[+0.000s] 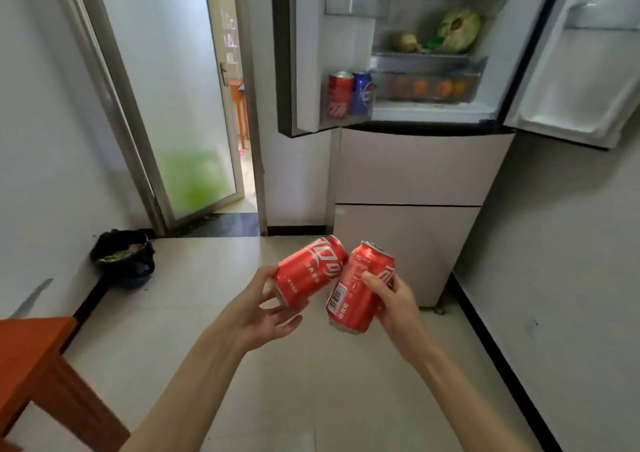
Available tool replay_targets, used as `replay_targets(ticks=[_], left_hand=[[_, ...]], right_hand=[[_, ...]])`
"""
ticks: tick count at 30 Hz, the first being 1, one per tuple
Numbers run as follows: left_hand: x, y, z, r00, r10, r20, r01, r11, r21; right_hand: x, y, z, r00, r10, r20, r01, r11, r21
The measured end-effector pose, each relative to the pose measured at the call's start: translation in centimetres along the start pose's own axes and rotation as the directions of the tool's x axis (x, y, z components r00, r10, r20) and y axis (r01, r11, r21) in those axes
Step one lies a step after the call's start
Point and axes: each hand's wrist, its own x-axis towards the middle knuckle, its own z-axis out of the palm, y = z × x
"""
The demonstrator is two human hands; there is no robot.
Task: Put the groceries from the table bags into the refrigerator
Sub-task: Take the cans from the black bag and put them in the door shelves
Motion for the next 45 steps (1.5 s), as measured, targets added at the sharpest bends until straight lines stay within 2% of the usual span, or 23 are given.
replay_targets(ticks=[3, 6, 9, 12, 15, 19, 25, 28, 31, 35, 39, 42, 45], left_hand=[[3.6, 0.4, 3.5, 0.998, 0.039, 0.048, -0.05, 0.968, 0.244], [7.6, 2.3, 6.6, 0.984, 0.071, 0.161, -0.13, 0.913, 0.388], [11.1, 5.6, 9.5, 0.937, 0.107, 0.333, -0.285, 0.785, 0.549], [13.7, 9.3, 13.2, 0.89, 0.138, 0.435, -0.408, 0.667, 0.623], [15.5, 12.7, 17.0, 0.853, 0.189, 0.486, -0.489, 0.613, 0.621], [17.2, 16.8, 21.3, 0.826, 0.3, 0.478, -0.554, 0.595, 0.582], [17.3, 22.6, 27.7, 0.741, 0.539, 0.401, -0.66, 0.473, 0.584], [15.9, 25.6, 31.2, 0.655, 0.663, 0.363, -0.713, 0.381, 0.589], [13.7, 28.5, 34.7, 0.524, 0.78, 0.342, -0.757, 0.242, 0.608], [10.7, 32.6, 39.7, 0.389, 0.862, 0.325, -0.768, 0.108, 0.632], [9.8, 36.9, 43.2, 0.313, 0.917, 0.246, -0.783, 0.103, 0.613], [10.8, 40.1, 44.7, 0.271, 0.95, 0.154, -0.789, 0.128, 0.602], [12.6, 42.3, 45.0, 0.266, 0.957, 0.115, -0.765, 0.137, 0.629]], right_hand=[[3.8, -1.6, -2.0, 1.0, -0.004, 0.017, 0.003, 1.0, 0.019], [8.3, -3.3, -4.2, 1.0, -0.01, 0.011, 0.01, 1.0, 0.021], [13.3, -6.3, -5.8, 0.999, -0.029, 0.046, 0.027, 0.999, 0.037], [18.1, -9.9, -6.5, 0.995, -0.057, 0.085, 0.062, 0.997, -0.047], [22.2, -13.6, -6.7, 0.989, -0.092, 0.113, 0.101, 0.992, -0.08], [26.9, -17.9, -6.7, 0.976, -0.162, 0.145, 0.179, 0.978, -0.109], [33.3, -24.5, -6.6, 0.927, -0.306, 0.216, 0.337, 0.934, -0.122], [36.2, -28.5, -6.4, 0.879, -0.392, 0.27, 0.419, 0.906, -0.049], [38.9, -33.1, -5.6, 0.823, -0.469, 0.32, 0.479, 0.876, 0.053], [42.4, -40.0, -4.0, 0.74, -0.556, 0.38, 0.546, 0.825, 0.144], [45.5, -45.9, -2.3, 0.679, -0.605, 0.417, 0.617, 0.777, 0.123], [47.9, -48.2, -1.5, 0.669, -0.6, 0.439, 0.642, 0.764, 0.065], [50.2, -48.6, -0.8, 0.669, -0.584, 0.46, 0.656, 0.755, 0.005]])
